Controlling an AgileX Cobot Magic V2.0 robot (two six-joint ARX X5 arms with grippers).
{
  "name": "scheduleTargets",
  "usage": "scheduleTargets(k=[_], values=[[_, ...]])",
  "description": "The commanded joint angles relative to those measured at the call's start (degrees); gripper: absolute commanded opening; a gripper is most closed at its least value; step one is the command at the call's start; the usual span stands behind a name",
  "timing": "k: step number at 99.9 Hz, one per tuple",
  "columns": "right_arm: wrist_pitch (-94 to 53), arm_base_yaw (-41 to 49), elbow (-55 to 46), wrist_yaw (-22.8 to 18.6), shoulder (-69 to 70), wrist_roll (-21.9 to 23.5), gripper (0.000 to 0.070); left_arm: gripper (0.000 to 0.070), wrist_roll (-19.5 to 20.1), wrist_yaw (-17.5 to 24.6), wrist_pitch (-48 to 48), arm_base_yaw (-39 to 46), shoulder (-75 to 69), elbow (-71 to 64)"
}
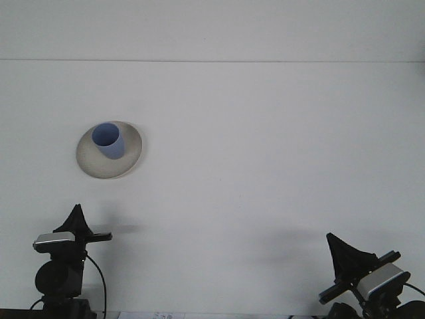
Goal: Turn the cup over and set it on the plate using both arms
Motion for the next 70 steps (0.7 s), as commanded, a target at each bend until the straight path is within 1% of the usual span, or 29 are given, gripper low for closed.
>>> scheduleTargets(k=[1, 13, 18, 24, 28, 38, 46, 50, 56, 70], values=[[2.99, -2.82, -0.9, -0.02, 0.2, -2.49, 0.0007, 0.0015, -0.26, -0.11, 0.83, 0.11, -0.07, -1.11], [12.22, -13.38, -6.78, -0.63, 0.15, -7.17, 0.0007, 0.0015, -0.26, -0.11, 0.83, 0.11, -0.07, -1.11], [15.89, -18.58, -10.14, -2.27, 0.13, -8.87, 0.0007, 0.0015, -0.26, -0.11, 0.81, 0.11, -0.07, -1.11], [20.11, -24.81, -14.27, -6.6, 0.13, -9.18, 0.0007, 0.0015, -0.26, -0.11, 0.83, 0.11, -0.09, -1.11], [23.87, -29.31, -17.57, -10.73, 0.13, -9.11, 0.0007, 0.0015, -0.26, -0.11, 0.81, 0.11, -0.07, -1.11], [32.87, -37.11, -24.57, -18.82, 0.07, -8.24, 0.0007, 0.0015, -0.26, -0.11, 0.83, 0.11, -0.09, -1.11], [37.4, -41.94, -29.2, -23.32, -0.72, -6.84, 0.0007, 0.0015, -0.26, -0.11, 0.83, 0.11, -0.09, -1.11], [38.42, -43.69, -30.77, -24.15, -0.87, -5.81, 0.0007, 0.0015, -0.26, -0.11, 0.83, 0.11, -0.07, -1.11], [39.04, -45.75, -32.63, -24.11, -0.87, -4.42, 0.0007, 0.0015, -0.26, -0.11, 0.81, 0.11, -0.07, -1.11], [39.34, -48.57, -35.56, -24.11, -0.87, -3.74, 0.0007, 0.0015, -0.26, -0.11, 0.81, 0.11, -0.07, -1.11]])
